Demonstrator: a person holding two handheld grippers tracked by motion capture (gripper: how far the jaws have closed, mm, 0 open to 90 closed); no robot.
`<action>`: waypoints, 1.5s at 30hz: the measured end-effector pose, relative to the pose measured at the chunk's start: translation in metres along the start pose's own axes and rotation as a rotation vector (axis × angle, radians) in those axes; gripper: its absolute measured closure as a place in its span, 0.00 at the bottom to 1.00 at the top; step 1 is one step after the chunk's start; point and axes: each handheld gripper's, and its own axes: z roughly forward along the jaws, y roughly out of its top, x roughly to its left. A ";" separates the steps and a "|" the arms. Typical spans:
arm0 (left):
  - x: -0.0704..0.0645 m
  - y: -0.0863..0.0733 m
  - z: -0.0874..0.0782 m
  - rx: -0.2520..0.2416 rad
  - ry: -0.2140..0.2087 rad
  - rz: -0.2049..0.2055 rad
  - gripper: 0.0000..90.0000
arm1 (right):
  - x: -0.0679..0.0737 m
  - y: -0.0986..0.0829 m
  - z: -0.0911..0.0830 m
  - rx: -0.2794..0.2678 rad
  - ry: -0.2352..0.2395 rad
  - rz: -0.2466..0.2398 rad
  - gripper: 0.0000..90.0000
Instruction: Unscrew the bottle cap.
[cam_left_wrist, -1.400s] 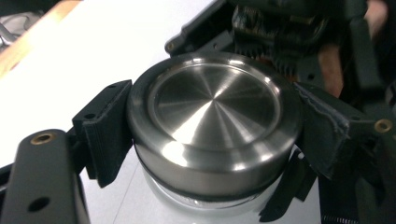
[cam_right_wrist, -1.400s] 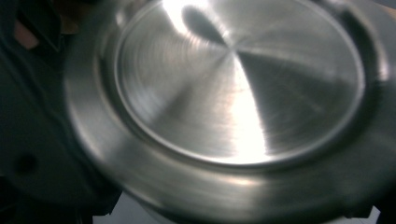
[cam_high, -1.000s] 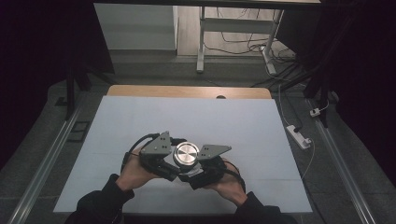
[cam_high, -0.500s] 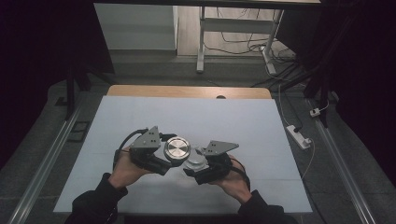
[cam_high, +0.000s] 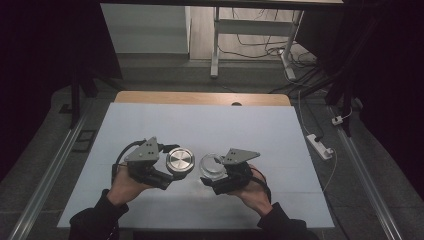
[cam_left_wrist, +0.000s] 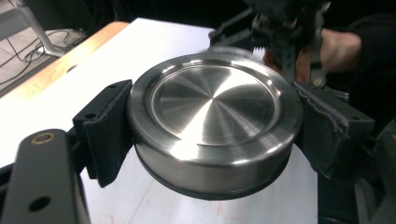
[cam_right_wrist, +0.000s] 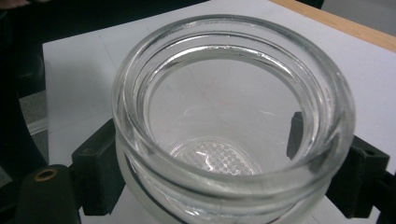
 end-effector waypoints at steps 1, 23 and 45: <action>0.000 -0.002 0.000 0.000 0.000 -0.001 0.21 | 0.000 0.000 -0.001 -0.005 0.001 -0.001 0.17; 0.007 -0.069 0.035 0.137 0.046 -0.036 0.21 | 0.002 0.001 -0.018 -0.043 0.005 0.029 0.17; -0.021 -0.081 0.079 0.222 -0.089 0.035 0.21 | -0.012 0.003 -0.013 -0.030 -0.052 0.044 0.17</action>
